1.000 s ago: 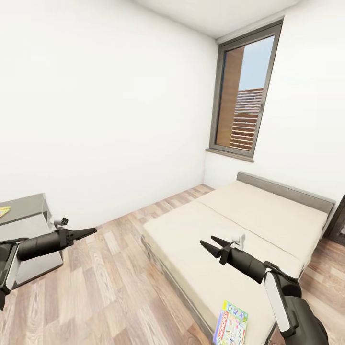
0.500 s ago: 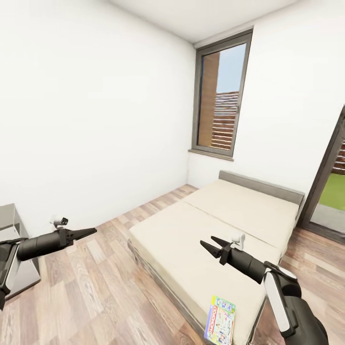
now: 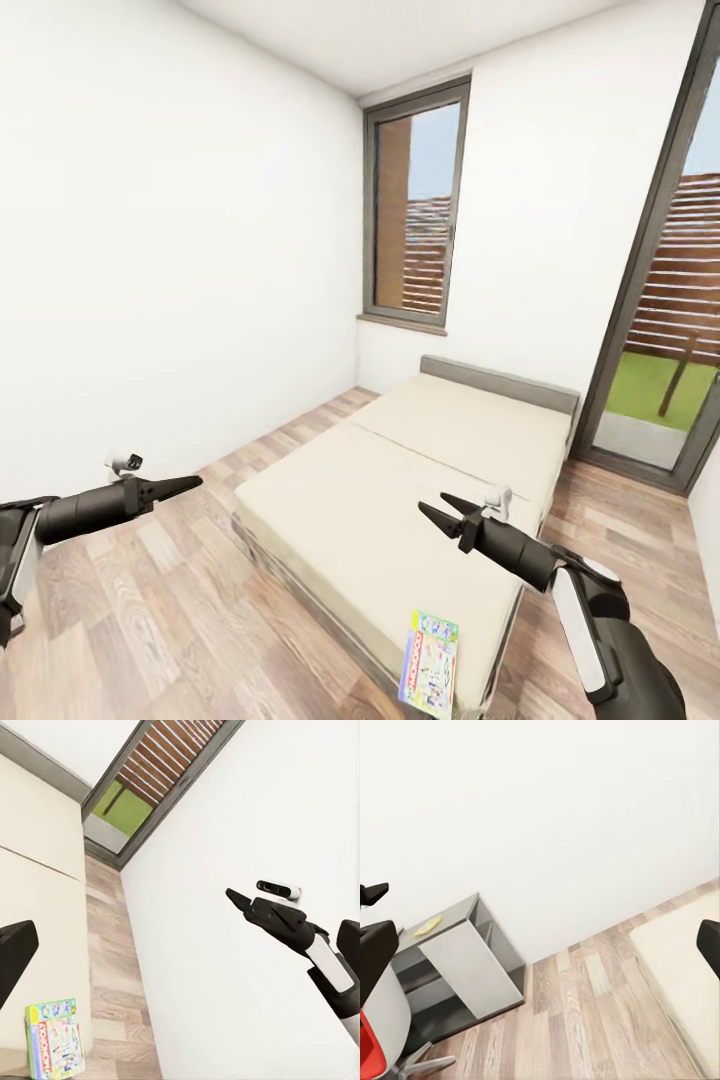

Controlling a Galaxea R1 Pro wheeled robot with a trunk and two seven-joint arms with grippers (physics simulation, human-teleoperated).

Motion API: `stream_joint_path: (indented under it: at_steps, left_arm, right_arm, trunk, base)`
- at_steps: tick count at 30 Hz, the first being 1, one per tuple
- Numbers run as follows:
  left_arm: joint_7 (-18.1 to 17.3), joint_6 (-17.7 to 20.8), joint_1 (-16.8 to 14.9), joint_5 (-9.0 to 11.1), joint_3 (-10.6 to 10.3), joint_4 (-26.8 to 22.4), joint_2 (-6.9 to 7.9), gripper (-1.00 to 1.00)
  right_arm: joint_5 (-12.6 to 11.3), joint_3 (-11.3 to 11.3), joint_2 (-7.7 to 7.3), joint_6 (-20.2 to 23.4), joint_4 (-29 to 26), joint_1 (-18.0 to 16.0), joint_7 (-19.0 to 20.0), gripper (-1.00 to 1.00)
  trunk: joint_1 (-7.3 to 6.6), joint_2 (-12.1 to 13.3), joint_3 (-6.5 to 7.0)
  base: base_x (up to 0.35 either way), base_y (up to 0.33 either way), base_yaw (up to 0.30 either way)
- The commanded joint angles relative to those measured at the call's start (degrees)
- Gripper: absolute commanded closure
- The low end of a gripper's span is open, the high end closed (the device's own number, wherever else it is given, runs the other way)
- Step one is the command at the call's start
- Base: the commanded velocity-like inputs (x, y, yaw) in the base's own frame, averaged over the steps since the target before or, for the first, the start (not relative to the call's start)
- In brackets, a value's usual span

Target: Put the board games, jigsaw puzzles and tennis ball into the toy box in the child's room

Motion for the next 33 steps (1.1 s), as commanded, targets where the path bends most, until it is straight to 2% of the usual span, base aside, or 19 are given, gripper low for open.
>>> stream_joint_path:
  at_steps: [1, 26, 33]
  left_arm:
    - [-0.2, 0.6, 0.0, 0.0, 0.0, 0.0, 0.01, -1.00]
    - [-0.2, 0.6, 0.0, -0.1, 0.0, 0.0, 0.02, -1.00]
    - [-0.2, 0.6, 0.0, -0.1, 0.0, 0.0, 0.01, -1.00]
  right_arm:
    - [-0.4, 0.0, 0.01, 0.5, 0.0, 0.0, 0.1, -1.00]
    - [-0.4, -0.1, 0.01, 0.5, 0.1, 0.0, 0.0, -1.00]
    - [-0.6, -0.1, -0.01, 0.5, 0.1, 0.0, 0.0, -1.00]
  trunk:
    - [0.02, 0.0, 0.02]
    - [0.02, 0.0, 1.05]
    - [0.02, 0.0, 1.31]
  base:
    - [0.000, 0.000, -0.257]
    - [0.000, 0.000, -0.257]
    - [0.000, 0.129, -0.181]
